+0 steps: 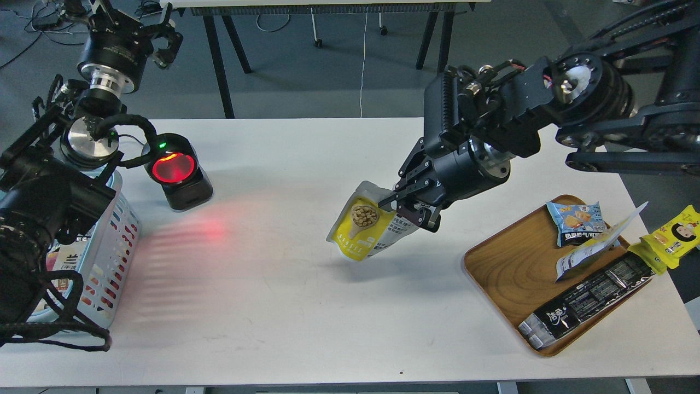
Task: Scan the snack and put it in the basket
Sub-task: 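Lift the pouch with the right gripper and set it upright mid-table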
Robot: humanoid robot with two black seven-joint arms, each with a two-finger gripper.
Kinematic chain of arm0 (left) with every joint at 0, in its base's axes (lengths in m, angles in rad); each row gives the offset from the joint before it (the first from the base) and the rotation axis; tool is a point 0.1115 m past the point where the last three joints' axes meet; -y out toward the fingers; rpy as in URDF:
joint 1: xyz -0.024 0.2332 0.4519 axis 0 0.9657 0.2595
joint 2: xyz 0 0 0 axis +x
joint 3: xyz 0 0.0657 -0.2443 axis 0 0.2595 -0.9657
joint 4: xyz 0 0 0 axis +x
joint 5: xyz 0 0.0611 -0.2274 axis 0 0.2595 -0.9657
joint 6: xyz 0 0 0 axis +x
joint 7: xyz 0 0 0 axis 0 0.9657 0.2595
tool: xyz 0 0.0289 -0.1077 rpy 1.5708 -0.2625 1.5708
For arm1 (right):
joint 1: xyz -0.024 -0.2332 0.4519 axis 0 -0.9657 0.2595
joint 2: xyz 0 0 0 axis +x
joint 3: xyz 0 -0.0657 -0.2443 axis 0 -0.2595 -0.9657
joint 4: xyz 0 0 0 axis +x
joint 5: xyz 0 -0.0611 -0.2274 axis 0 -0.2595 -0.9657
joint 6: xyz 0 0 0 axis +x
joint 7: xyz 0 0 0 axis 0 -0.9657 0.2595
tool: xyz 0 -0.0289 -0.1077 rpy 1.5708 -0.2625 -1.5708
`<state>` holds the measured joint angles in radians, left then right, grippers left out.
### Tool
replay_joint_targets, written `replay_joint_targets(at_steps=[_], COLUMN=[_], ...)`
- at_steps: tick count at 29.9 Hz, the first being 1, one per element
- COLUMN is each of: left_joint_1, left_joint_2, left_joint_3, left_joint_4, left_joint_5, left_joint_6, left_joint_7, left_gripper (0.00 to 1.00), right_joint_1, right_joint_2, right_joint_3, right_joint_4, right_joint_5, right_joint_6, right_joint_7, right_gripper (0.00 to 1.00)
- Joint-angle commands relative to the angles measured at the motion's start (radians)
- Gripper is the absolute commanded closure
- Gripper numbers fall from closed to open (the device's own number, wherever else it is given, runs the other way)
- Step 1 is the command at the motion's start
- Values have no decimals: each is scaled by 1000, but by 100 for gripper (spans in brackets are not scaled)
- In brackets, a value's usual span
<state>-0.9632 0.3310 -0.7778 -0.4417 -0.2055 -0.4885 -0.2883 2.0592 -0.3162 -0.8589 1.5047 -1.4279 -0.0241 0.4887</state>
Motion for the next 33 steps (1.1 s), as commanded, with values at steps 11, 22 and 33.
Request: replay_joint_targets(at_steps=[11,22,33], left_joint_1=[3,4,3], left_joint_2=[0,3,10], left_joint_3=[2,37,41], left_joint_4=[0,0,0], left_joint_5=[0,0,0], left_joint_6=[0,0,0], left_joint_7=[0,-3,-6], left_gripper=[0,0,0], right_joint_1=[-17,-100,-166], right_joint_2=[157,287,316], right_joint_3=[3,1,1], right_joint_4=[-112,-277,-373], right_joint_5=[0,1,1], right_joint_6=[-14,-39,-39], right_joint_7=[0,0,0], right_gripper=[100,100,100])
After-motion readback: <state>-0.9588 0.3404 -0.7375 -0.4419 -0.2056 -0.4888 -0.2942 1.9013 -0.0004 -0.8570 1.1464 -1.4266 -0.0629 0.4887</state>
